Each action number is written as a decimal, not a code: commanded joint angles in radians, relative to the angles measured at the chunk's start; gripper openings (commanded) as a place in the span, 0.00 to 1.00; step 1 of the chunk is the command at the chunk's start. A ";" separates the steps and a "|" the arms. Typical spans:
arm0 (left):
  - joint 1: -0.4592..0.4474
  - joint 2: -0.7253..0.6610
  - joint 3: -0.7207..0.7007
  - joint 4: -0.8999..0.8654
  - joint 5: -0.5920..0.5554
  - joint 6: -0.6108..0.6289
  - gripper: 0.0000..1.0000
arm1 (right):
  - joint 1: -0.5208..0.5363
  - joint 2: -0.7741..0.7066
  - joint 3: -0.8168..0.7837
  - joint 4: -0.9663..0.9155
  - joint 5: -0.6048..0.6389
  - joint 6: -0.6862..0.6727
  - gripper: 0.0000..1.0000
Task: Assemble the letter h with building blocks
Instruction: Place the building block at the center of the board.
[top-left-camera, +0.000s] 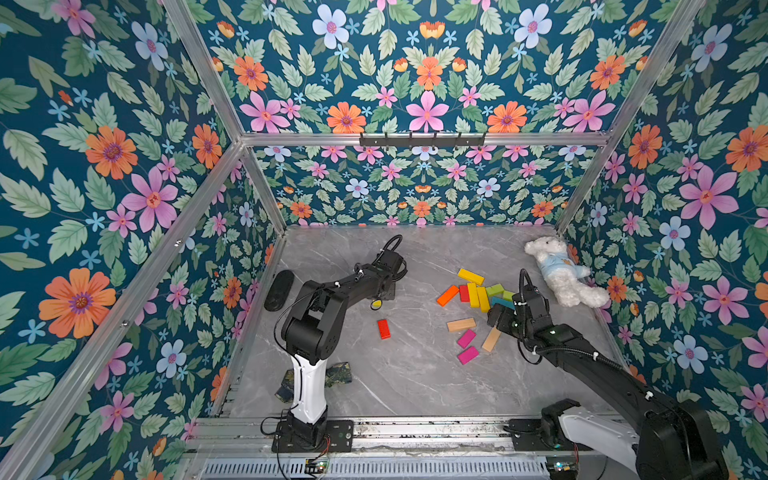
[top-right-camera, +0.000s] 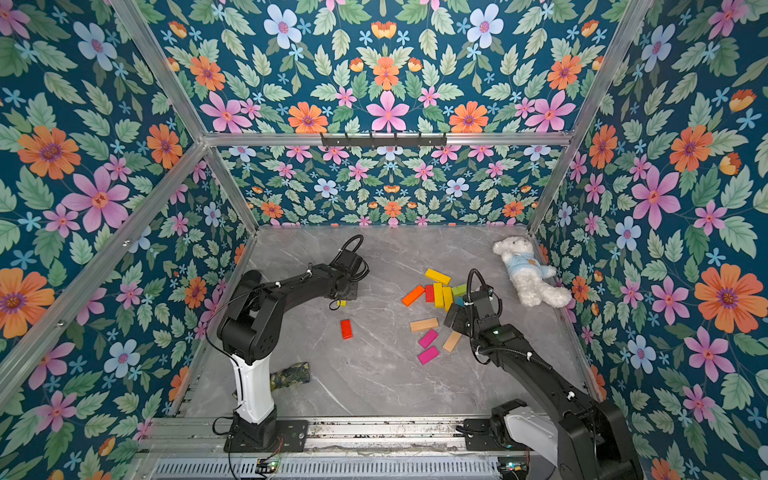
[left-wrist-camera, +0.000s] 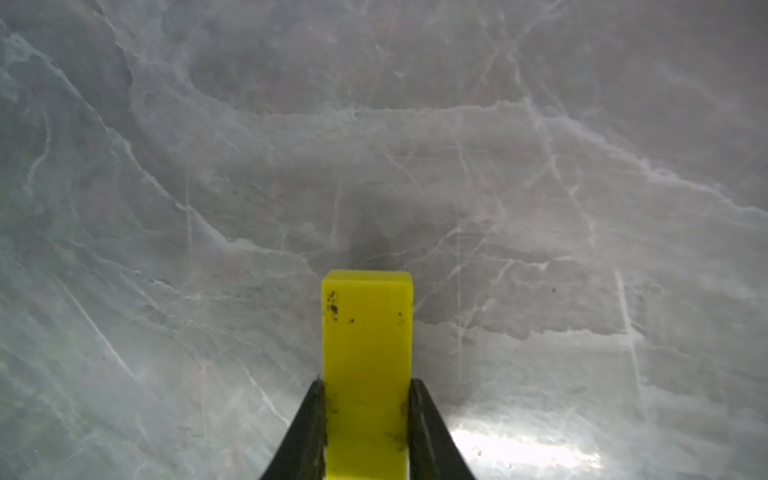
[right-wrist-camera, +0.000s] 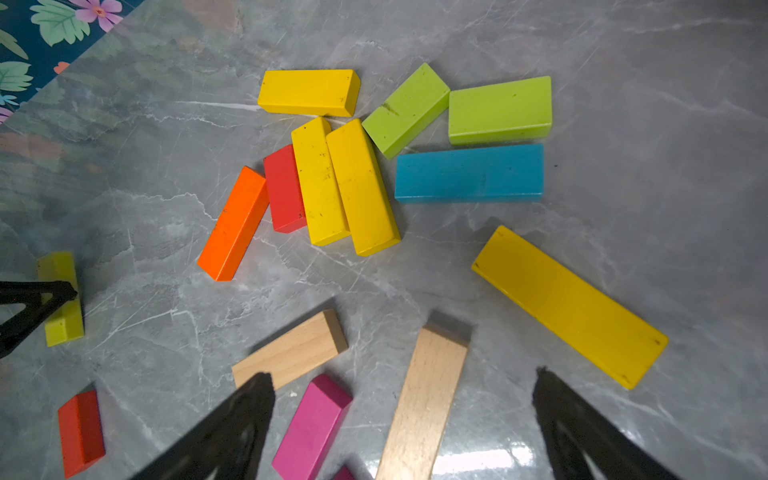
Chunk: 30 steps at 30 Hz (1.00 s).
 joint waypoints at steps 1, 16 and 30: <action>0.001 0.000 0.001 -0.005 -0.002 0.005 0.32 | 0.002 0.001 0.009 0.002 0.005 -0.001 0.99; 0.020 -0.081 0.042 -0.006 -0.023 0.002 0.61 | 0.001 -0.016 0.007 -0.006 0.014 -0.012 0.99; -0.027 -0.687 -0.325 0.154 0.018 -0.190 0.79 | 0.390 0.182 0.200 0.036 -0.001 -0.283 0.88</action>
